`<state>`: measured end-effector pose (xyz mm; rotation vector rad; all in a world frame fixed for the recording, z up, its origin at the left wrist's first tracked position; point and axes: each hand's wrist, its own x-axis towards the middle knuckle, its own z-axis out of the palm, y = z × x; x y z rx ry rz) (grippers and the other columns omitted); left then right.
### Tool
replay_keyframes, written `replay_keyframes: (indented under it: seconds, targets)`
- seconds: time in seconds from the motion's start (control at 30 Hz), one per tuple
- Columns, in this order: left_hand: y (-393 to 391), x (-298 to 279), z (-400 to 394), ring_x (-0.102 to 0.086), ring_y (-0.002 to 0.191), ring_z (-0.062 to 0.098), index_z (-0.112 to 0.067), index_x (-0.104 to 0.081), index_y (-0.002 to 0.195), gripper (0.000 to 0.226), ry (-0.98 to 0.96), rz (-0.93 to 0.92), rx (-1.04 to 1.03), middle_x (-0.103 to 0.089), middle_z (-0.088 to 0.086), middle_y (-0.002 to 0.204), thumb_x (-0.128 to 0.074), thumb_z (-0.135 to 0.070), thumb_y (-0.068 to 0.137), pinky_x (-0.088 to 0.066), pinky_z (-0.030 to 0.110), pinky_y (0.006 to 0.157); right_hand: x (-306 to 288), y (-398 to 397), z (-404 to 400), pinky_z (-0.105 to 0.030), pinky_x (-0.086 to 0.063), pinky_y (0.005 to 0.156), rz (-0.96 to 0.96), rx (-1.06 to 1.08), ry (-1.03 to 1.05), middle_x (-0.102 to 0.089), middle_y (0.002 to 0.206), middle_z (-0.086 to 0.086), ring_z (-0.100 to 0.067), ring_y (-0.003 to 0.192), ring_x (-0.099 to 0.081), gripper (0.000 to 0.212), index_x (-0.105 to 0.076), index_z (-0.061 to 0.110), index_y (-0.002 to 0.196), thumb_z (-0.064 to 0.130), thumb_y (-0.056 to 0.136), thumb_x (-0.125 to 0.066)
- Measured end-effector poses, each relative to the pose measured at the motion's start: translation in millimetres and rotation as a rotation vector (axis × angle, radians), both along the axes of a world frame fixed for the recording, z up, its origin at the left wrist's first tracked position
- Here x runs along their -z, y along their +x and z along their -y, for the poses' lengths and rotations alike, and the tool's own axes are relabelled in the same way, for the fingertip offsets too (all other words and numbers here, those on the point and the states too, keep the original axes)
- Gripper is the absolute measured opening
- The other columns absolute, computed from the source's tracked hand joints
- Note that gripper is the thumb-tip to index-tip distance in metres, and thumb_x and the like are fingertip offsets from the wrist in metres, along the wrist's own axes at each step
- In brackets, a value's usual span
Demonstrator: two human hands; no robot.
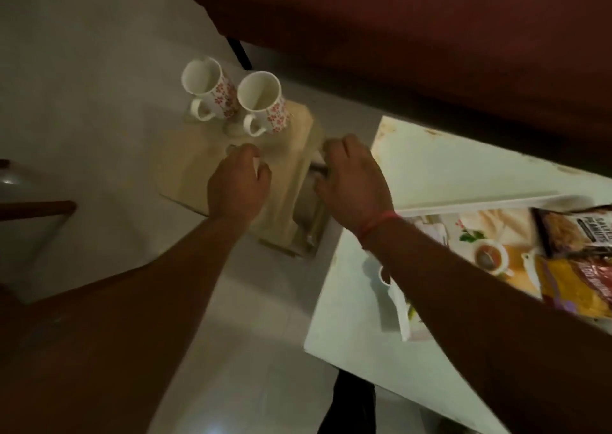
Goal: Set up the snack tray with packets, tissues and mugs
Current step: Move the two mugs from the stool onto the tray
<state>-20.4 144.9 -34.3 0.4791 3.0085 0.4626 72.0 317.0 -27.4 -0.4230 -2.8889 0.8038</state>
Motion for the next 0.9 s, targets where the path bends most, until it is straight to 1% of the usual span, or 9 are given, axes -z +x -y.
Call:
replay_keyframes:
  seconds: [0.13,0.23,0.3,0.37,0.43,0.5,0.63,0.77,0.9]
  targets:
    - [-72,-21,22,-0.052,0.102,0.038,-0.006,-0.052,0.113,0.034,-0.152,-0.206,0.17,-0.055,0.019,0.113,-0.05,-0.031,0.088,-0.046,0.048,0.08,-15,-99,18,-0.043,-0.051,0.092,0.01,-0.134,0.105,-0.05,0.131,-0.012,-0.031,0.111,-0.053,0.058,-0.047,0.016,0.137,0.021,0.082,-0.065]
    - [-121,-28,24,-0.045,0.116,0.039,-0.008,-0.043,0.128,0.054,-0.233,-0.308,0.16,-0.046,0.02,0.131,-0.052,-0.04,0.085,-0.044,0.049,0.093,-28,-155,23,-0.05,-0.047,0.098,0.167,-0.244,0.162,-0.032,0.15,-0.013,-0.038,0.128,-0.041,0.083,-0.03,0.021,0.15,0.017,0.079,-0.072]
    - [-147,-24,24,-0.036,0.131,0.04,-0.012,-0.032,0.142,0.071,-0.232,-0.24,0.149,-0.034,0.02,0.147,-0.058,-0.044,0.084,-0.04,0.053,0.101,-31,-179,22,-0.054,-0.044,0.104,0.296,-0.318,0.195,-0.02,0.159,-0.014,-0.043,0.136,-0.033,0.094,-0.022,0.024,0.153,0.015,0.077,-0.076]
    - [-164,-19,21,-0.024,0.141,0.044,-0.017,-0.02,0.151,0.084,-0.22,-0.071,0.137,-0.019,0.02,0.157,-0.063,-0.044,0.085,-0.036,0.058,0.105,-28,-191,23,-0.055,-0.042,0.107,0.414,-0.38,0.222,-0.013,0.162,-0.013,-0.045,0.138,-0.032,0.098,-0.019,0.027,0.155,0.015,0.077,-0.077]
    - [-176,-15,17,-0.02,0.141,0.047,-0.021,-0.014,0.154,0.089,-0.199,0.113,0.105,-0.011,0.019,0.16,-0.066,-0.044,0.085,-0.033,0.059,0.107,-25,-195,25,-0.054,-0.043,0.106,0.479,-0.416,0.232,-0.014,0.162,-0.012,-0.046,0.137,-0.035,0.097,-0.02,0.03,0.155,0.016,0.078,-0.077]
    - [-182,-10,11,-0.029,0.136,0.052,-0.023,-0.015,0.154,0.089,-0.201,0.175,0.106,-0.013,0.02,0.158,-0.068,-0.041,0.085,-0.034,0.057,0.107,-26,-195,25,-0.053,-0.046,0.104,0.473,-0.427,0.245,-0.021,0.158,-0.015,-0.047,0.131,-0.042,0.093,-0.025,0.029,0.154,0.016,0.078,-0.076]
    - [-193,-7,3,-0.046,0.124,0.051,-0.024,-0.024,0.151,0.083,-0.178,0.179,0.054,-0.022,0.02,0.148,-0.073,-0.034,0.084,-0.041,0.051,0.106,-28,-195,25,-0.053,-0.049,0.1,0.452,-0.396,0.251,-0.023,0.155,-0.016,-0.047,0.126,-0.047,0.083,-0.029,0.029,0.152,0.016,0.082,-0.073]
    - [-195,-12,-5,-0.051,0.115,0.051,-0.024,-0.034,0.141,0.079,-0.212,0.154,0.018,-0.027,0.02,0.141,-0.077,-0.04,0.077,-0.048,0.054,0.098,-26,-198,22,-0.046,-0.043,0.102,0.415,-0.355,0.123,-0.028,0.155,-0.013,-0.042,0.134,-0.04,0.056,-0.034,0.027,0.15,0.024,0.097,-0.051]
    - [-172,-18,-32,-0.05,0.111,0.048,-0.021,-0.037,0.136,0.079,-0.227,0.035,0.088,-0.032,0.02,0.138,-0.076,-0.045,0.073,-0.049,0.053,0.086,-30,-177,8,-0.05,-0.045,0.103,0.331,-0.317,0.091,-0.033,0.147,-0.013,-0.043,0.126,-0.045,0.059,-0.038,0.03,0.147,0.017,0.093,-0.056]
